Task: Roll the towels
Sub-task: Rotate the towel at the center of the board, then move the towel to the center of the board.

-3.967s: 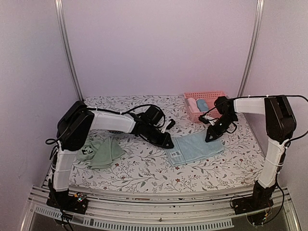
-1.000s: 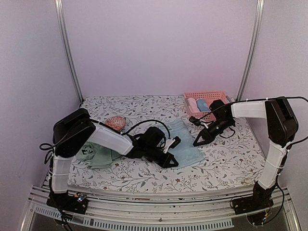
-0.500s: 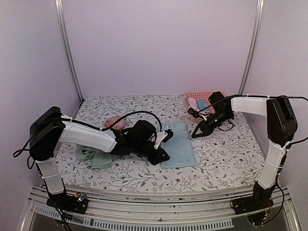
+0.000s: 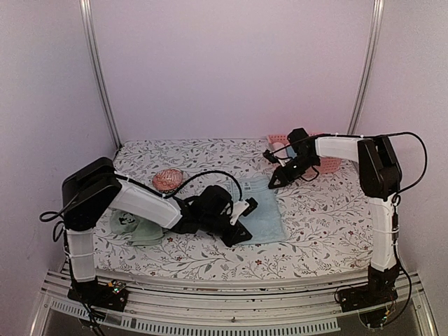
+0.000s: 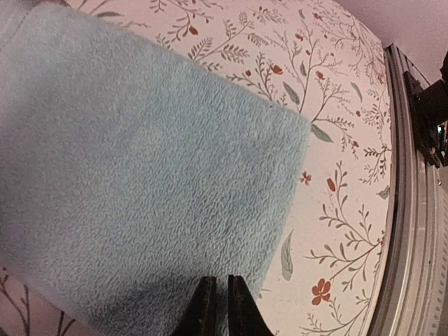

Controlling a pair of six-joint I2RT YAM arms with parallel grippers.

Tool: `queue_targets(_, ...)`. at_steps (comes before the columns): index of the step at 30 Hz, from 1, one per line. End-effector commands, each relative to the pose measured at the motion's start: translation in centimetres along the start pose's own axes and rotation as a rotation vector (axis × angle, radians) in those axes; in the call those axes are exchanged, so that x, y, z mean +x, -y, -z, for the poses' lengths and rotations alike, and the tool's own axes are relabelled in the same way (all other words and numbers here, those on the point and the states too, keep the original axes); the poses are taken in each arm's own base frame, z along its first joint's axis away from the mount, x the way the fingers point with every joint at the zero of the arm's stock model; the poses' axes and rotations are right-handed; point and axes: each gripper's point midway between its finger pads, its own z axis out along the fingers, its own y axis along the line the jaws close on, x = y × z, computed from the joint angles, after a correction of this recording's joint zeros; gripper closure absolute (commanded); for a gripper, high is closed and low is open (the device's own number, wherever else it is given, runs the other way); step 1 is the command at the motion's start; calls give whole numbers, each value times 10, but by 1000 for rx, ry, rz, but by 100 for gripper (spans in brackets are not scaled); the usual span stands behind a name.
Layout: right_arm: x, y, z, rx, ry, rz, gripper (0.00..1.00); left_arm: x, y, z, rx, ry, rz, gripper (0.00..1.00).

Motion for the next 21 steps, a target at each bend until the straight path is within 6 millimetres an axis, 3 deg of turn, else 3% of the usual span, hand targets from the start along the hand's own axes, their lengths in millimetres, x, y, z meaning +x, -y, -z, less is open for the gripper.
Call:
queue_targets(1, 10, 21, -21, 150, -69, -45, 88, 16, 1, -9, 25, -21, 28, 91)
queue_targets(5, 30, 24, -40, 226, -133, -2, 87, 28, -3, -8, 13, -36, 51, 92)
queue_targets(10, 48, 22, -61, 193, -194, -24, 87, 38, 2, -3, 5, -41, 80, 93)
queue_targets(14, 45, 6, -71, 162, -212, 10, 87, 59, 2, 1, -34, -74, 102, 95)
queue_targets(21, 30, -16, -73, 107, -189, 27, 87, 55, 2, 24, -83, -39, 114, 95)
